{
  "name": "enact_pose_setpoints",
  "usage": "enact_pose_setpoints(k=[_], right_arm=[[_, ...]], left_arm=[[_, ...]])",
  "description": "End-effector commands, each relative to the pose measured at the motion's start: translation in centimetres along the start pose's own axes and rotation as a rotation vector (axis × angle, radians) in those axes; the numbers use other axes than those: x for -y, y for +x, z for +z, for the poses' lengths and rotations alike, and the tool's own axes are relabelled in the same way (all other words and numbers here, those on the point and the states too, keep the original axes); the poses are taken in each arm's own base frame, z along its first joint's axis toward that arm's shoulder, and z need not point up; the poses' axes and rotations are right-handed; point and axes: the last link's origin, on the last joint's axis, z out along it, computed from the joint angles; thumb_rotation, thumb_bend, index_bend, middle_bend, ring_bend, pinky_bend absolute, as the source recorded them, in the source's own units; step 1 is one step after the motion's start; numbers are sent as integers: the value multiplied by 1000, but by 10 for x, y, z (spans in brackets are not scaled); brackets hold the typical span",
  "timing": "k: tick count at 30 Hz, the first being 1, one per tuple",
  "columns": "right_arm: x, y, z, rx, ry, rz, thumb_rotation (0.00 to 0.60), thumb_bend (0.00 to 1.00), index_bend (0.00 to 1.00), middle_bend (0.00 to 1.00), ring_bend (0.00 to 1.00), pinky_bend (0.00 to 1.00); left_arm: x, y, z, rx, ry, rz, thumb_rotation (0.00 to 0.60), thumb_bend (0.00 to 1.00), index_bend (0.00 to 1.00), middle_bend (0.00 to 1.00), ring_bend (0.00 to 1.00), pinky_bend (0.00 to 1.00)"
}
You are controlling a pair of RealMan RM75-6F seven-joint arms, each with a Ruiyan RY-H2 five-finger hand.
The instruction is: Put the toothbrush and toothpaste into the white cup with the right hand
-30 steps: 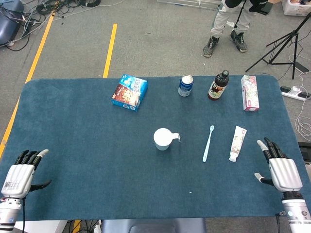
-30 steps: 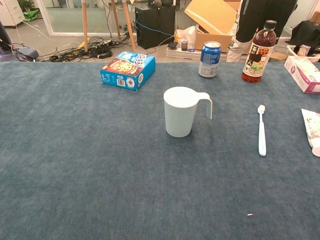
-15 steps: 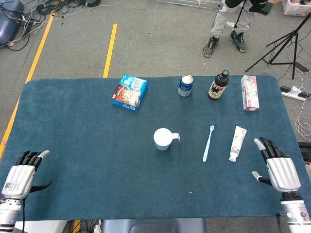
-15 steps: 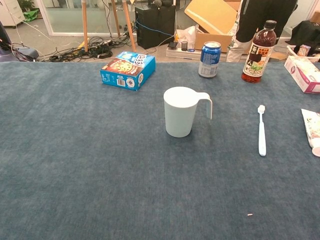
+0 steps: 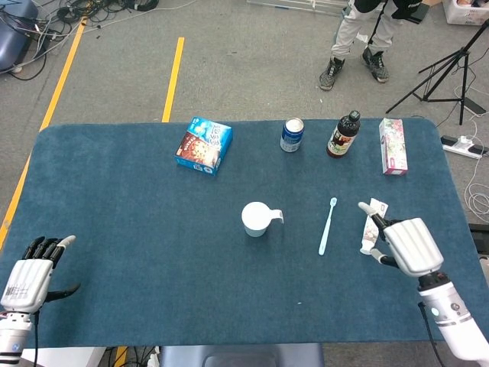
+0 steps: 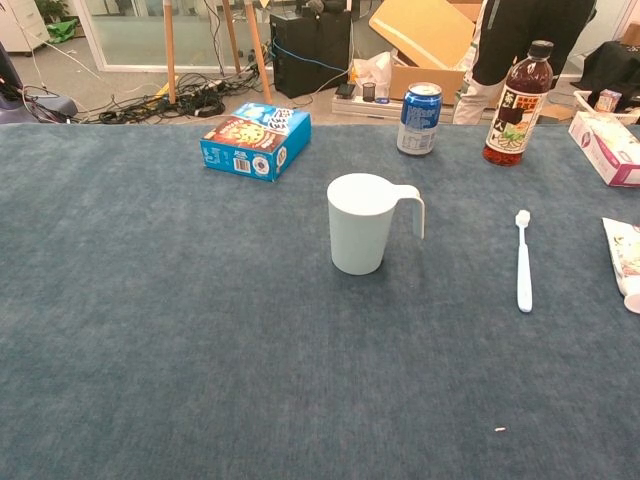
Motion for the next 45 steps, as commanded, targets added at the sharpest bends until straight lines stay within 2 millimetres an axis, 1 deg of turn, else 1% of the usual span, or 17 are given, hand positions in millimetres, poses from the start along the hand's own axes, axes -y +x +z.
enact_pose_setpoints(k=[1, 4, 10, 16, 22, 34, 38, 41, 45], right_arm=[[11, 13, 24, 10, 45, -10, 600, 79, 236, 887, 948, 998], [21, 17, 41, 20, 77, -26, 600, 79, 252, 947, 996, 1000], [41, 20, 68, 47, 124, -75, 600, 79, 256, 976, 1000, 1000], [56, 13, 87, 101, 168, -104, 600, 80, 260, 992, 1000, 1000], [71, 5, 100, 130, 217, -115, 600, 87, 288, 993, 1000, 1000], [101, -9, 122, 171, 291, -141, 600, 120, 325, 993, 1000, 1000], [110, -15, 131, 186, 305, -157, 600, 149, 336, 993, 1000, 1000], [115, -18, 137, 195, 314, -158, 600, 167, 344, 993, 1000, 1000], [122, -23, 143, 208, 326, -156, 600, 182, 352, 993, 1000, 1000]], left_arm=[[0, 1, 0, -2, 2, -1, 600, 0, 153, 244, 178, 125], [2, 2, 0, -5, 5, -3, 600, 0, 153, 244, 178, 125], [5, 5, 0, -9, 15, -7, 600, 0, 152, 244, 178, 126], [8, 10, -1, -19, 29, -16, 600, 0, 153, 244, 178, 126], [10, 11, -2, -19, 39, -16, 600, 0, 170, 244, 178, 126], [17, 11, 1, -9, 77, 1, 600, 0, 399, 244, 178, 128], [18, 11, 1, -4, 86, 6, 600, 0, 473, 244, 178, 129], [20, 12, 2, -5, 98, 9, 600, 0, 512, 244, 179, 130], [22, 12, 3, -4, 109, 9, 600, 0, 522, 245, 179, 131]])
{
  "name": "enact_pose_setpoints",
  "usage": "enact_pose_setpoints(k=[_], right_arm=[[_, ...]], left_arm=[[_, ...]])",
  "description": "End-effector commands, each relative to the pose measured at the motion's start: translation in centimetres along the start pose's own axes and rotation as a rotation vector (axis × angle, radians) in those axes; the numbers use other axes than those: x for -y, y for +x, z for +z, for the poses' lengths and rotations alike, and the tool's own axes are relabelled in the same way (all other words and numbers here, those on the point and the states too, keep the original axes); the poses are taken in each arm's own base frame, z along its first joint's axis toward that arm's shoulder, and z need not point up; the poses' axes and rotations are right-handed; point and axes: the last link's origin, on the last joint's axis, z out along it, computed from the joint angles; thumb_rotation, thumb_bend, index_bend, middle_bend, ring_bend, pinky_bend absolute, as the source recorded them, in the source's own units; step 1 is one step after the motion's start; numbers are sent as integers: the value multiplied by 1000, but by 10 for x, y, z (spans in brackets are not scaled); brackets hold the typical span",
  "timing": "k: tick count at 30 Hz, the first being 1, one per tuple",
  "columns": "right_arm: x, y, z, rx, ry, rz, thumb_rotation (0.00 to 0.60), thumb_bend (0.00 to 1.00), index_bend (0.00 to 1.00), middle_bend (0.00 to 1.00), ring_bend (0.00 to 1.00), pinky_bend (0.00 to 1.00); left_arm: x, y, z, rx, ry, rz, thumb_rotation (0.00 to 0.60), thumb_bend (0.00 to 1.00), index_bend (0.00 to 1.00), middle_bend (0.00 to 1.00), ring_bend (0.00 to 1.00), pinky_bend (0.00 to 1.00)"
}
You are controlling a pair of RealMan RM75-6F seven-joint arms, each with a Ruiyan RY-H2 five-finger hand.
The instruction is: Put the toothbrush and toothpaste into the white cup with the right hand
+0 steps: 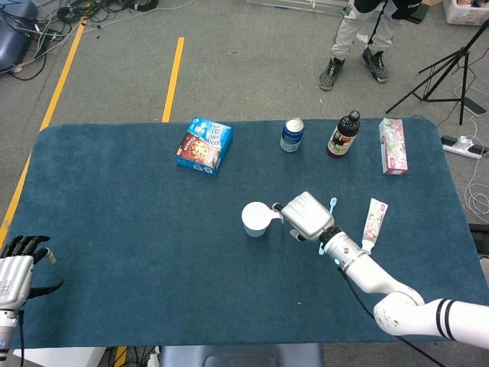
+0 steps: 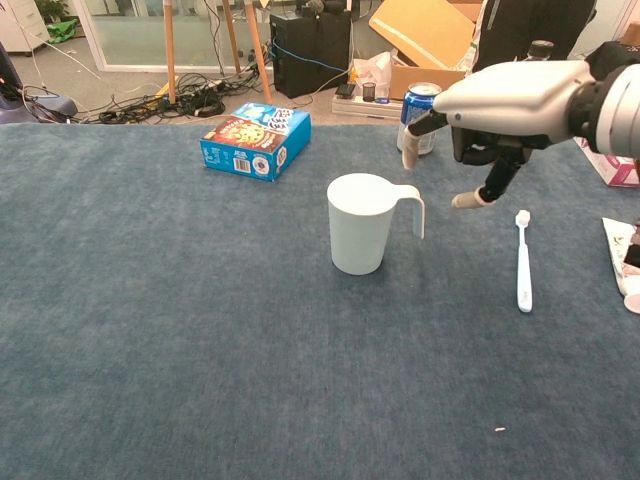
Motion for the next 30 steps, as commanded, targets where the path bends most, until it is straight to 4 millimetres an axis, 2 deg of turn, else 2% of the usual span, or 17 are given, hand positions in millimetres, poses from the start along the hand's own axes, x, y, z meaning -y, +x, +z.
enact_pose_setpoints(k=[1, 22, 30], right_arm=[[4, -2, 5, 11, 10, 0, 600, 182, 354, 993, 1000, 1000], [25, -11, 42, 43, 42, -3, 600, 192, 376, 993, 1000, 1000], [30, -15, 48, 53, 49, 2, 600, 204, 401, 993, 1000, 1000]], left_arm=[[0, 0, 1, 2, 3, 1, 600, 0, 523, 245, 179, 131], [7, 2, 0, 22, 29, 2, 600, 0, 577, 247, 180, 132], [10, 3, -4, 19, 31, -5, 600, 0, 579, 247, 180, 132]])
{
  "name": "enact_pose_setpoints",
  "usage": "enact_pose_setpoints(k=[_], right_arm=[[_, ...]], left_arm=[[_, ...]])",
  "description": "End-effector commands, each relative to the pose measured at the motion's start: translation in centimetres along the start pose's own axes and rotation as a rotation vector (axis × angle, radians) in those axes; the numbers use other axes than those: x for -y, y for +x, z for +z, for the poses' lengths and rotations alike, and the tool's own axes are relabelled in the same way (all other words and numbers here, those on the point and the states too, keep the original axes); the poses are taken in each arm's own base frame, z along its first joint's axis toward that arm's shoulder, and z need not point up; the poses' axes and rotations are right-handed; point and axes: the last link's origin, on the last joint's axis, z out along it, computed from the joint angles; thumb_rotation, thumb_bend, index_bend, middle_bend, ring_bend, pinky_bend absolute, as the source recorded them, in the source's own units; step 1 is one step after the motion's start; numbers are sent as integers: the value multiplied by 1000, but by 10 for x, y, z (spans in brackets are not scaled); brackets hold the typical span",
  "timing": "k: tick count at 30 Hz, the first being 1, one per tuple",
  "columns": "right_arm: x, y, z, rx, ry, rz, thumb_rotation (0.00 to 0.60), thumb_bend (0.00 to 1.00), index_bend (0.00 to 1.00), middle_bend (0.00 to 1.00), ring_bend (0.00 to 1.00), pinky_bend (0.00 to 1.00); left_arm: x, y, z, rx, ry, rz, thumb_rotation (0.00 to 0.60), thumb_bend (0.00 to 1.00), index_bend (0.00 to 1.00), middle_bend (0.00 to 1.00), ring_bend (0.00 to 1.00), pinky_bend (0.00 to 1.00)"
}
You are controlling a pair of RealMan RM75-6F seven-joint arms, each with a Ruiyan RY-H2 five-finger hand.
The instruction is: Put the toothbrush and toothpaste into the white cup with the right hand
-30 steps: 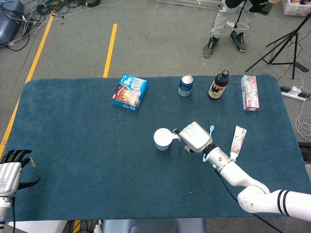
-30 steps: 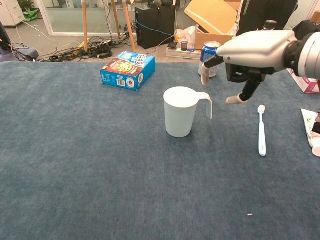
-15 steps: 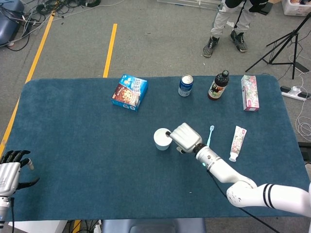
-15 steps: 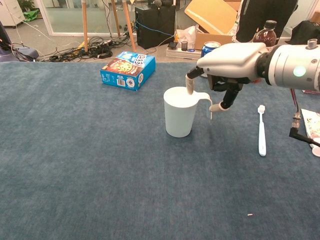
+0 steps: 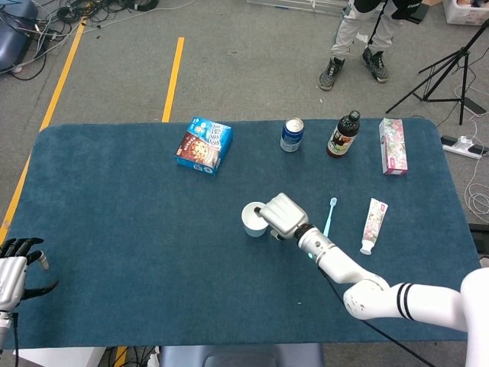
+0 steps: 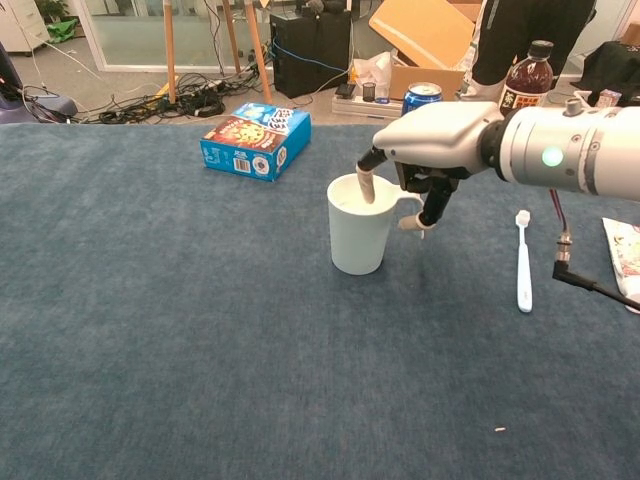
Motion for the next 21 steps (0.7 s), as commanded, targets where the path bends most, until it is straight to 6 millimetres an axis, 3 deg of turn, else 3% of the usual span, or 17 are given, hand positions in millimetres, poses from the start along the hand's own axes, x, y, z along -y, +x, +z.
enact_pose_setpoints(k=[1, 21], right_arm=[[1, -1, 1, 2, 3, 2, 600, 203, 403, 993, 1000, 1000], [8, -10, 10, 11, 9, -14, 600, 301, 506, 1000, 1000, 1000]], left_arm=[[0, 0, 0, -1, -2, -1, 600, 0, 579, 247, 179, 132], [2, 2, -3, -7, -3, -8, 600, 0, 581, 247, 180, 132]])
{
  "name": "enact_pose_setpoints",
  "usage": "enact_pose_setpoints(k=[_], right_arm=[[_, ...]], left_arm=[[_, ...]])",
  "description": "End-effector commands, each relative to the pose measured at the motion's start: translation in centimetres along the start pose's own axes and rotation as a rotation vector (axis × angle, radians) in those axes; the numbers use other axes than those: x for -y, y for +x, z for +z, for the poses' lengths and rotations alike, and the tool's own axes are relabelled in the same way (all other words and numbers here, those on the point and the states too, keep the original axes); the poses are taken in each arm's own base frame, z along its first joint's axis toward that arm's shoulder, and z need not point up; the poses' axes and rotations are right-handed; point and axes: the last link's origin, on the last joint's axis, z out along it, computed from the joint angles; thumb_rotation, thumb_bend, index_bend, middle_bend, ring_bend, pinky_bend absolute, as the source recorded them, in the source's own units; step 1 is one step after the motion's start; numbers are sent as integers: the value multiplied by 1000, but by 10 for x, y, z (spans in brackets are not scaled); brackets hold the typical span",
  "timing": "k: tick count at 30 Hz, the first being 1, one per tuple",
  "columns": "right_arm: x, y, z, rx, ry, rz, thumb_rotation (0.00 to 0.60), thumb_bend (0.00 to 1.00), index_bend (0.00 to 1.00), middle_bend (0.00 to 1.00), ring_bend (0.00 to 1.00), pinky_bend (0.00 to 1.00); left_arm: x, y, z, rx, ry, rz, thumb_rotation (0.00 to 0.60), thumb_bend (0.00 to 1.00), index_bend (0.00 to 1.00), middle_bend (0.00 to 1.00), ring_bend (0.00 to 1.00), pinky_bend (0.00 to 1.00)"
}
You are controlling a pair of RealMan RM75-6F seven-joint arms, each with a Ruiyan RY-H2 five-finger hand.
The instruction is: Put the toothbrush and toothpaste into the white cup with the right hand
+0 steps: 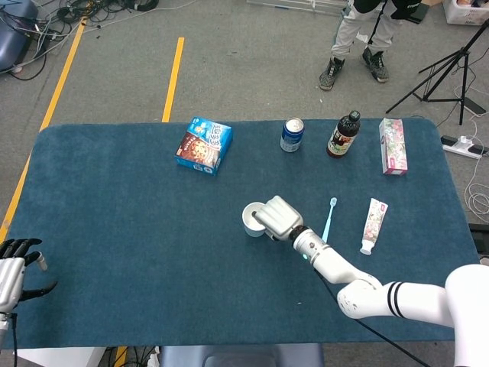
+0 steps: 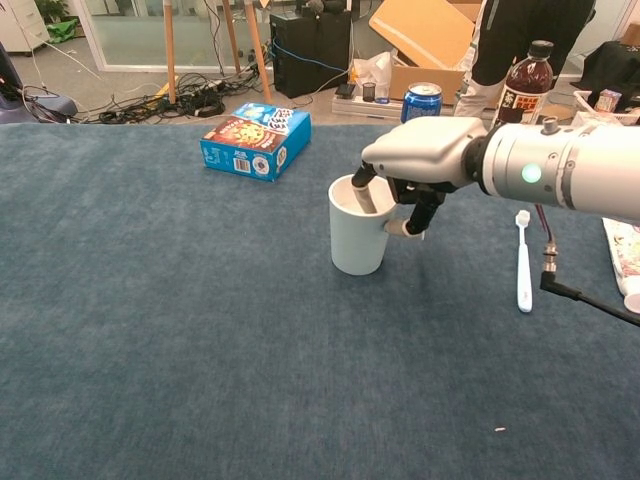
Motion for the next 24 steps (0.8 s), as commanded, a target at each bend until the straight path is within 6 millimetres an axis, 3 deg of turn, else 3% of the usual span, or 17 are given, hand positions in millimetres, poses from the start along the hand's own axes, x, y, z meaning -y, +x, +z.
enact_pose_setpoints(k=[1, 24], right_arm=[[0, -1, 0, 1, -1, -4, 600, 301, 514, 1000, 1000, 1000], [-7, 4, -17, -28, -22, -45, 600, 303, 595, 1000, 1000, 1000]], left_arm=[[0, 0, -1, -1, -1, -1, 600, 0, 582, 247, 180, 132], [-1, -2, 1, 7, 1, 10, 600, 0, 581, 247, 180, 133]])
